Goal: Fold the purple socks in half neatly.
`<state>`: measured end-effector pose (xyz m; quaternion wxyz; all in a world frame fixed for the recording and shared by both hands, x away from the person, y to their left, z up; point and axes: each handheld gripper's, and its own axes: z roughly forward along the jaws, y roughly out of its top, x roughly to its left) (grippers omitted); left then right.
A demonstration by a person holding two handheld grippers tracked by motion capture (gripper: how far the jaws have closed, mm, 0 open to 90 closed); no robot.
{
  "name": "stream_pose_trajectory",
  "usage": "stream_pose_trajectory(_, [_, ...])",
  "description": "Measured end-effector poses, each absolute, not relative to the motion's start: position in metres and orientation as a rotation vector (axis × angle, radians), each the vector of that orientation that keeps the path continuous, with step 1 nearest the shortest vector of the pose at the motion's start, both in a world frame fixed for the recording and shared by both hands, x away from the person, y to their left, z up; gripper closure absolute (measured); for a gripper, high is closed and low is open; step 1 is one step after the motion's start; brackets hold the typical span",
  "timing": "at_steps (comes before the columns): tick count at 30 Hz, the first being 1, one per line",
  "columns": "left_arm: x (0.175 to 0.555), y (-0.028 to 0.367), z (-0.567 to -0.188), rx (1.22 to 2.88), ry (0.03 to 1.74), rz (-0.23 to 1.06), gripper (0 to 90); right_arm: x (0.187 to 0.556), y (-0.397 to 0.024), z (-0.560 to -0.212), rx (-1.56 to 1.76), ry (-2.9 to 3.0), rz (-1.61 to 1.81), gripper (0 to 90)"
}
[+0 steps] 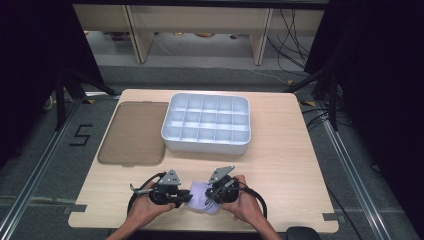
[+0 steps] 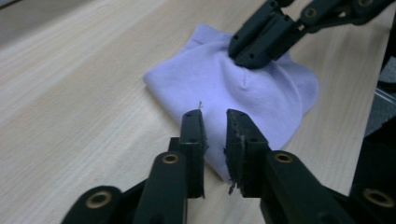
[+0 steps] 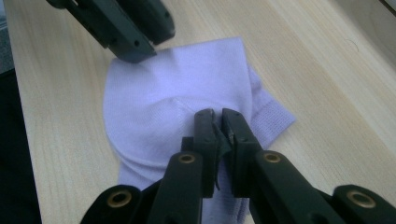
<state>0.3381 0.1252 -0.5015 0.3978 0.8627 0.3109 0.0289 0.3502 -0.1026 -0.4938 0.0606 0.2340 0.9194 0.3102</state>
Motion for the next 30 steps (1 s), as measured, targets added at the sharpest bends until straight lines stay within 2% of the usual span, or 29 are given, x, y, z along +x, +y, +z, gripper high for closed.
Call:
stream_pose_trajectory(6, [0.34, 0.126, -0.505, 2.157, 0.864, -0.009, 60.6, 0.35, -0.103, -0.494, 0.706, 2.78, 0.941, 85.0])
stream_pose_trajectory(13, [0.342, 0.123, -0.509, 2.162, 0.909, -0.032, 58.6, 0.35, -0.103, -0.493, 0.699, 2.782, 0.928, 84.5])
stream_pose_trajectory(17, [0.344, 0.121, -0.511, 2.149, 0.908, -0.045, 66.9, 0.349, -0.103, -0.494, 0.704, 2.777, 0.945, 84.2])
stream_pose_trajectory(22, [0.345, 0.123, -0.51, 2.124, 0.895, -0.021, 83.0, 0.35, -0.107, -0.492, 0.722, 2.762, 0.974, 82.2])
stream_pose_trajectory(30, [0.344, 0.121, -0.502, 2.127, 0.848, 0.059, 85.2, 0.339, -0.11, -0.477, 0.66, 2.738, 1.111, 83.4])
